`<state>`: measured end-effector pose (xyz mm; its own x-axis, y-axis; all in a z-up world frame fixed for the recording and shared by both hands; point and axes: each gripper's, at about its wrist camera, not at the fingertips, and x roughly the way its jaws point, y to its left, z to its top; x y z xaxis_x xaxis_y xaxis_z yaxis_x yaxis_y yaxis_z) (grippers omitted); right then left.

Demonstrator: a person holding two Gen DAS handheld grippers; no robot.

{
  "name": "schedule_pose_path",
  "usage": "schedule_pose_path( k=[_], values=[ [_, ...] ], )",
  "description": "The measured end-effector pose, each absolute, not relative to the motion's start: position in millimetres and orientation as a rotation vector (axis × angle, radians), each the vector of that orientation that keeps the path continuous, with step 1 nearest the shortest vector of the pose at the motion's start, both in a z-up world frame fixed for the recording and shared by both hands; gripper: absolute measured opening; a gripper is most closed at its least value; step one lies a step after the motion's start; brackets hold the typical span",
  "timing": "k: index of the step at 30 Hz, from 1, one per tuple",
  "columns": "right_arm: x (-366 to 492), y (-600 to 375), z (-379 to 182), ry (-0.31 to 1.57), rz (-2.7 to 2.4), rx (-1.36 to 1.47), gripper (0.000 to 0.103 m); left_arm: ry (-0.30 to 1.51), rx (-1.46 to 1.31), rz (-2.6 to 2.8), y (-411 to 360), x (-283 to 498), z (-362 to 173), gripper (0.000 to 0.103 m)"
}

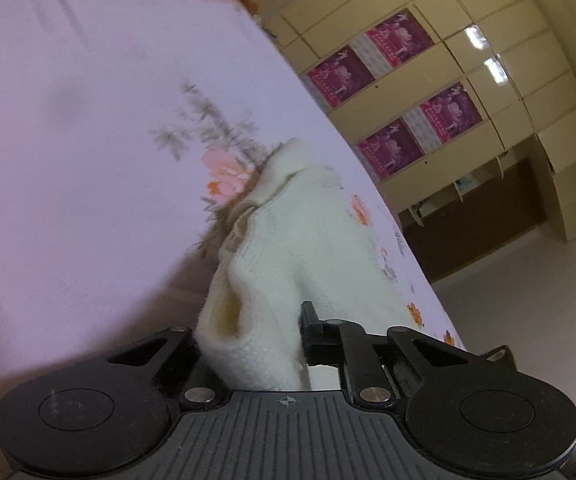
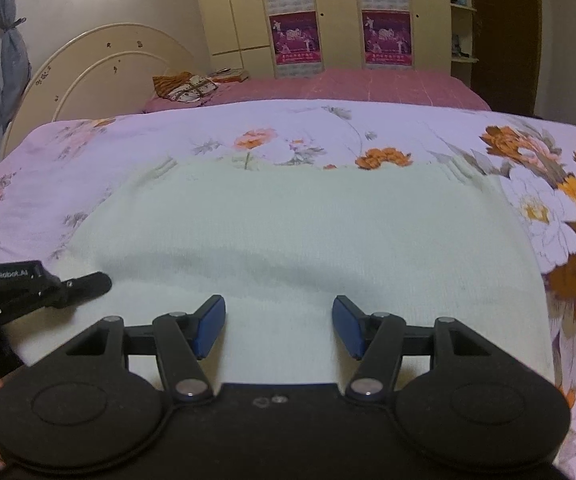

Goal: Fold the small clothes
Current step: 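Grasp a side edge with the left tool, lift and fold it inward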

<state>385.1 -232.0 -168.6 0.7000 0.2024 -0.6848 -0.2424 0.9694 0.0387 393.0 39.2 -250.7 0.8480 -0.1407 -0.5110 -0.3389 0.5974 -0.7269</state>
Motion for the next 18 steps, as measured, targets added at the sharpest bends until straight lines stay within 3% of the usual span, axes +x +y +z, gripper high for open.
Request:
schedule_pose_path(
  k=[9, 12, 18],
  values=[
    [404.3, -229.1, -167.3, 0.668, 0.143, -0.121, 0.048, 0.506, -0.783, 0.062, 26.9, 392.6, -215.9, 0.010],
    [398.9, -211.4, -197.4, 0.653, 0.140, -0.340, 0.050, 0.480, -0.709, 0.000, 13.4, 396.2, -198.2, 0.010],
    [392.8, -224.8, -198.5, 0.636, 0.167, -0.285, 0.050, 0.466, -0.536, -0.219, -41.9, 431.7, -160.3, 0.010]
  ],
)
